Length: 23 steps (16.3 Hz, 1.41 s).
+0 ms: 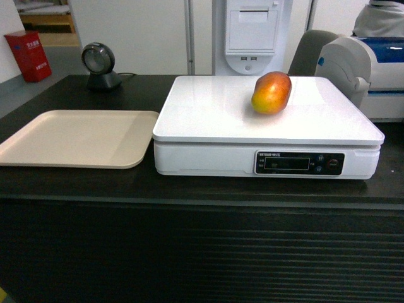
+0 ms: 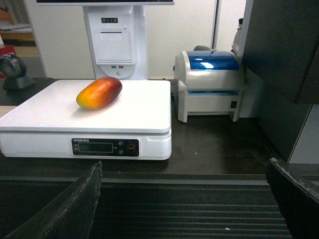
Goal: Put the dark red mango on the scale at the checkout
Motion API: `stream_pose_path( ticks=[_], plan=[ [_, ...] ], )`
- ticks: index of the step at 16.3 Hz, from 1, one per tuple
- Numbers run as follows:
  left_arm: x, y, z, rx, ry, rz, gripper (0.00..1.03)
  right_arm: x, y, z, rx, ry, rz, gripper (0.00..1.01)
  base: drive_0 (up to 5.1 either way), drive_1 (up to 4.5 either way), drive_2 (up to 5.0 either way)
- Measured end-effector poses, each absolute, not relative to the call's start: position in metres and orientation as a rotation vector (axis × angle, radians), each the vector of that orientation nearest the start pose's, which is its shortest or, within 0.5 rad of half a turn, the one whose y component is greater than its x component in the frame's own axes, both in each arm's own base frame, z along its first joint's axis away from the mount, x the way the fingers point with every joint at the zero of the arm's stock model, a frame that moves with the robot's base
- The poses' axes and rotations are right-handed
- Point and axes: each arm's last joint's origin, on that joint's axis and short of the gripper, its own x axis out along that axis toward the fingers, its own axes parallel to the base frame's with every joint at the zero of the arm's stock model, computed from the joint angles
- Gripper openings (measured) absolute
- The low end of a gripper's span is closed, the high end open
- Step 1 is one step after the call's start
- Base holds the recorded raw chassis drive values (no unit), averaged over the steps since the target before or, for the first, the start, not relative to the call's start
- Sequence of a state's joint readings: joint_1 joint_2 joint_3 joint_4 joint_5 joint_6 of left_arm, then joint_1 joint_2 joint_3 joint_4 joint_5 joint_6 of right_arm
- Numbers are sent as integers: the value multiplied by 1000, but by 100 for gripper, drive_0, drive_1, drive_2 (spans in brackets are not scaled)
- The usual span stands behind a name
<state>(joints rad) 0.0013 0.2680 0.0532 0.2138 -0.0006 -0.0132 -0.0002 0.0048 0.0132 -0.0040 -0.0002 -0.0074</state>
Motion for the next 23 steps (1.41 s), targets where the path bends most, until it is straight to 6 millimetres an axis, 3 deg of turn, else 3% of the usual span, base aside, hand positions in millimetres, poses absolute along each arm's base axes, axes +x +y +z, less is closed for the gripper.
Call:
stream_pose_path(
  ticks=[1, 4, 6, 12, 13, 17, 19, 21, 23],
  plan=[
    [109, 0, 168, -12, 2, 2, 2, 97, 0, 167, -7, -4, 0, 98, 0, 0, 0],
    [101, 0, 163, -11, 45, -1, 2, 97, 0, 167, -7, -4, 0, 98, 0, 0, 0],
    [97, 0, 170, -11, -18, 3, 2, 97, 0, 167, -8, -4, 0, 98, 0, 0, 0],
    [98, 0, 166, -10, 2, 2, 2, 97, 0, 167, -7, -4, 0, 98, 0, 0, 0],
    [98, 0, 166, -11, 2, 2, 8, 97, 0, 167, -7, -5, 0, 98, 0, 0, 0],
    [98, 0, 166, -11, 2, 2, 55, 97, 0, 167, -8, -4, 0, 98, 0, 0, 0],
    [98, 0, 166, -11, 2, 2, 73, 97, 0, 167, -7, -5, 0, 98, 0, 0, 0],
    [98, 0, 166, -10, 2, 2, 100, 97, 0, 167, -7, -5, 0, 98, 0, 0, 0],
    [98, 0, 166, -10, 2, 2, 97, 97, 0, 167, -7, -5, 0, 98, 0, 0, 0]
  ],
)
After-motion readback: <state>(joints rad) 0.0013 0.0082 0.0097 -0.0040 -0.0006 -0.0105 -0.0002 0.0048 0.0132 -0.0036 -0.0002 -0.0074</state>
